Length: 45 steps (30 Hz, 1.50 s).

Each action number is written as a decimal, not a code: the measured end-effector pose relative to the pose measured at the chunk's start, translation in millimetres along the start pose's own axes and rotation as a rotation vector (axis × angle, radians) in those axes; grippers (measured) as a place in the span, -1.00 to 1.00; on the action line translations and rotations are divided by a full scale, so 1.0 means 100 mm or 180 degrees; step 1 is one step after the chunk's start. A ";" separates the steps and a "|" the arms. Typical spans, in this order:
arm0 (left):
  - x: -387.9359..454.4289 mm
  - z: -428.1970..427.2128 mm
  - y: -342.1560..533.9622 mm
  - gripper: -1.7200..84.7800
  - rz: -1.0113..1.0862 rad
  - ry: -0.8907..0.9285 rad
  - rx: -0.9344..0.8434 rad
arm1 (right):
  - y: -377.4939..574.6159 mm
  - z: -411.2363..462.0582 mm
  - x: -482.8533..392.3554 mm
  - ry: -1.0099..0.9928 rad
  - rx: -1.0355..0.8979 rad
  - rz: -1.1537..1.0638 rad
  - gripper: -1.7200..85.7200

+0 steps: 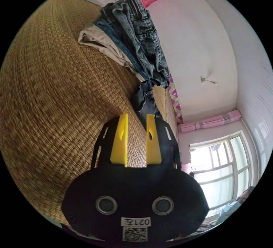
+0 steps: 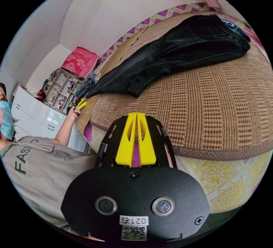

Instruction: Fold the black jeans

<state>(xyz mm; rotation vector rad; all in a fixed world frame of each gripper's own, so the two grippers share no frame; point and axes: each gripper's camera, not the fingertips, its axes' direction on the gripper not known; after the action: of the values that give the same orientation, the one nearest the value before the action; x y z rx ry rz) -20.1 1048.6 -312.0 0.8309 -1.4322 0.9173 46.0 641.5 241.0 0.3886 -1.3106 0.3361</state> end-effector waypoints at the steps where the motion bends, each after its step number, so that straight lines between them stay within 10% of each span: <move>1: 0.05 0.04 -0.03 -0.76 -0.0013 -0.0001 -0.0015 | 0.01 0.00 0.00 -0.0029 -0.0003 0.0006 -0.97; 16: 1.99 0.82 -0.61 -0.93 -0.0277 0.0097 0.0565 | 0.43 -0.27 0.11 -0.0141 0.0173 0.0150 -0.97; 22: 4.53 0.79 -0.40 -0.96 0.0859 0.0189 0.0797 | 0.65 -0.47 0.45 -0.0432 0.0341 0.0328 -0.98; 30: 9.64 2.77 2.04 -0.97 0.3578 -0.0512 0.0260 | 0.76 -0.55 0.58 -0.0746 0.0391 0.0225 -0.97; 38: 10.56 6.41 4.46 -0.96 0.4448 -0.1576 -0.0984 | 0.83 -0.64 0.64 -0.0854 0.0435 0.0047 -0.97; 45: 11.79 6.67 4.91 -0.94 0.4895 -0.1630 -0.0466 | 0.80 -0.68 0.71 -0.0912 0.0404 -0.0081 -0.97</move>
<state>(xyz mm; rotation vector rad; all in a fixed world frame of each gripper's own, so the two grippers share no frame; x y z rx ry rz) -826.7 690.5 826.5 -0.3900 -2.5703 1.7122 84.3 745.1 303.1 0.5759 -1.5670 0.3524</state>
